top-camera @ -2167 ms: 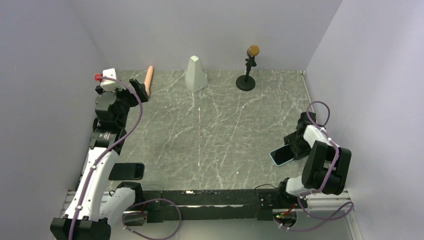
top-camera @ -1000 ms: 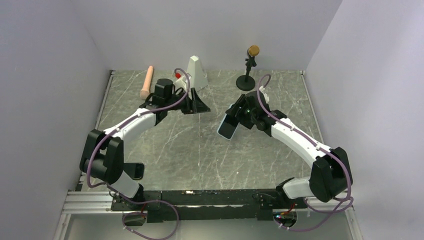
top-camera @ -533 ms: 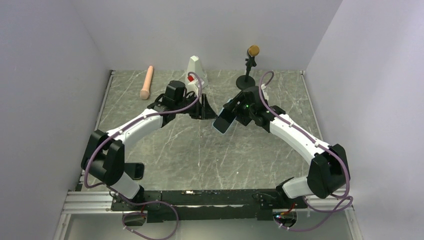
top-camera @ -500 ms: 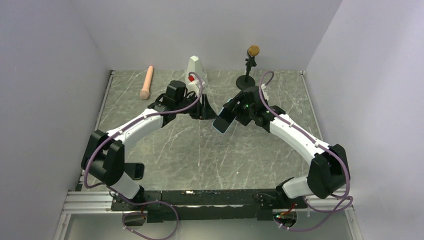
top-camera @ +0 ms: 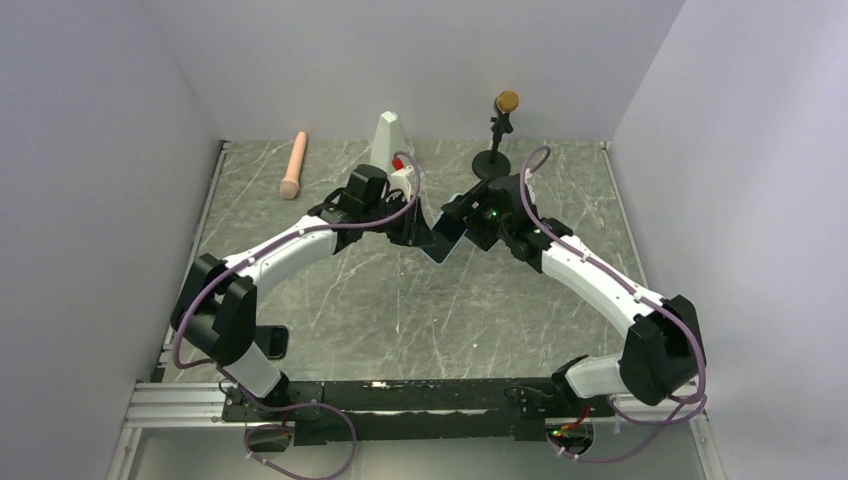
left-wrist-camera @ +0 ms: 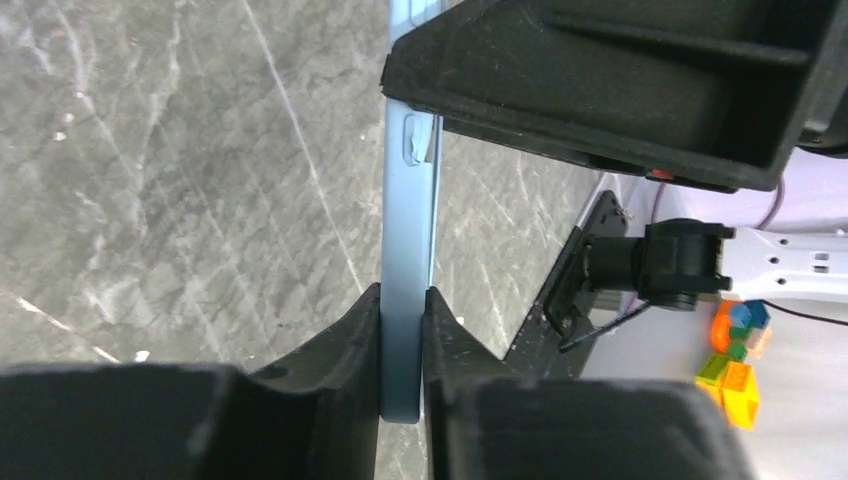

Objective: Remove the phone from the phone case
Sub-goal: Pick up the phone at the center of the board.

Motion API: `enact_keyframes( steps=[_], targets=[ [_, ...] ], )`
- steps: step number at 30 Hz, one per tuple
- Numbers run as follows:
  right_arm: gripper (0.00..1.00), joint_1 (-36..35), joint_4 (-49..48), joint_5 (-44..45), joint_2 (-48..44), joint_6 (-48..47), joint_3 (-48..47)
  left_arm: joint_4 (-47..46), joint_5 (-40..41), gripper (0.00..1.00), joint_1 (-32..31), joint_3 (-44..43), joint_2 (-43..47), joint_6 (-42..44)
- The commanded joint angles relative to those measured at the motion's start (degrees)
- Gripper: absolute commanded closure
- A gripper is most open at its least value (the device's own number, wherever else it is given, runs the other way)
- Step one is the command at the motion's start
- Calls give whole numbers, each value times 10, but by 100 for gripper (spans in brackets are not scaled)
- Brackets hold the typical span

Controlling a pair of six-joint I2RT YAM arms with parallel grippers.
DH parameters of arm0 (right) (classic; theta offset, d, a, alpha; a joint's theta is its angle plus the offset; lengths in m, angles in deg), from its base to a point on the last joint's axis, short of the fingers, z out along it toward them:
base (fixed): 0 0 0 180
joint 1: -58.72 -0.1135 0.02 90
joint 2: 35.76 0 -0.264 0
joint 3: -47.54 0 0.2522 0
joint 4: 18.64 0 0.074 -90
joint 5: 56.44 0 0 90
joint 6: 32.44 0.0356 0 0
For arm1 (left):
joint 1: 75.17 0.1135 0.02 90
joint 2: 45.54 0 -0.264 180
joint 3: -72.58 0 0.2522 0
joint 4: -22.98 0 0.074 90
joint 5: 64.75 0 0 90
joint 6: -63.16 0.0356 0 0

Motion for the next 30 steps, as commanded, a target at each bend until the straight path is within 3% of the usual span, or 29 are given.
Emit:
enact_keyframes(
  steps=[1,2,3,4,5,6,9,13,16,19,22,26,30],
  targets=[
    [100,-3,-89,-32,-39,4,9,7,-11,87,-3,-32,-11,18],
    [91,-3,-98,-47,-39,-10,13,13,-7,95,-2,-35,-10,22],
    [64,-2,-103,-56,-40,-27,16,18,-3,100,-2,-37,-7,28],
    [30,-2,-98,-64,-39,-48,19,18,-2,100,-2,-37,-3,31],
    [5,2,-81,-66,-37,-67,16,14,0,100,-2,-33,2,34],
    [1,10,-52,-66,-34,-95,9,13,5,100,-2,-30,8,36],
    [0,39,33,-48,-34,-195,-8,4,-1,100,0,-26,15,32],
    [0,107,36,-72,-112,-305,42,-9,-47,100,2,-30,14,14],
    [0,124,33,31,-188,-386,89,-25,-70,100,1,-24,20,6],
    [1,132,43,55,-228,-452,125,-36,-100,100,2,-25,19,0],
    [5,149,62,-45,-245,-459,112,-55,-131,100,2,-23,14,-7],
    [5,177,-49,-238,-271,-430,152,-117,-184,100,2,-11,21,-25],
    [6,224,-140,-440,-218,-359,150,-175,-226,100,1,6,35,-34]
  ],
)
